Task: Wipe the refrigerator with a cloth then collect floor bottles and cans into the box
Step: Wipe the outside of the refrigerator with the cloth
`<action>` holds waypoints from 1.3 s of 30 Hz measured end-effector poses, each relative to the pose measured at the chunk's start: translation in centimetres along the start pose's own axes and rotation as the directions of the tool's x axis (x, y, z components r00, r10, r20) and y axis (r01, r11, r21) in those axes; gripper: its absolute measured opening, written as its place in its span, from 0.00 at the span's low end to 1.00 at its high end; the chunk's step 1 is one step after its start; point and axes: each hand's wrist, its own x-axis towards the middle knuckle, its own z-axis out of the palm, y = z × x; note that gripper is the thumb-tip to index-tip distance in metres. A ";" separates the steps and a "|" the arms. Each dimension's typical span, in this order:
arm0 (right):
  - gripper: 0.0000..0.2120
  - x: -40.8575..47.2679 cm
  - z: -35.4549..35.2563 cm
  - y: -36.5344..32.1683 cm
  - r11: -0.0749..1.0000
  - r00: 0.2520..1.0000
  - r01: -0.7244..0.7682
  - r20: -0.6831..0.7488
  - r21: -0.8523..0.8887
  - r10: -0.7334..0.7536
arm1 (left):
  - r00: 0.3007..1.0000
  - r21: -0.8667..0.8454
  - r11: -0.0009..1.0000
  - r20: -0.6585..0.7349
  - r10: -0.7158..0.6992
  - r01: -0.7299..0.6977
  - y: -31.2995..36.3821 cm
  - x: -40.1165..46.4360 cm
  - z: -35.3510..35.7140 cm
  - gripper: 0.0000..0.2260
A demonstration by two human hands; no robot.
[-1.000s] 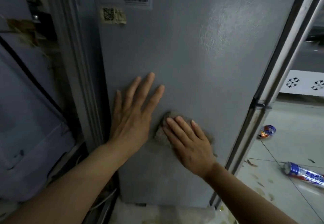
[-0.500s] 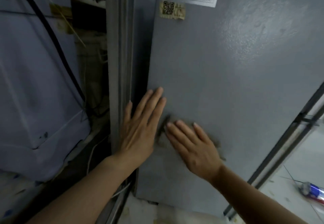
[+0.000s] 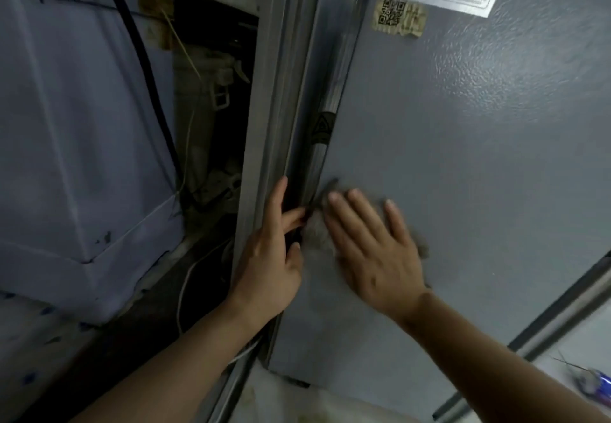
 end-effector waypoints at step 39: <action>0.19 -2.9 0.9 2.9 0.994 0.967 -0.094 -0.230 0.059 0.105 | 0.985 0.195 0.968 -0.092 -0.143 0.158 -1.3 -3.0 5.6 0.36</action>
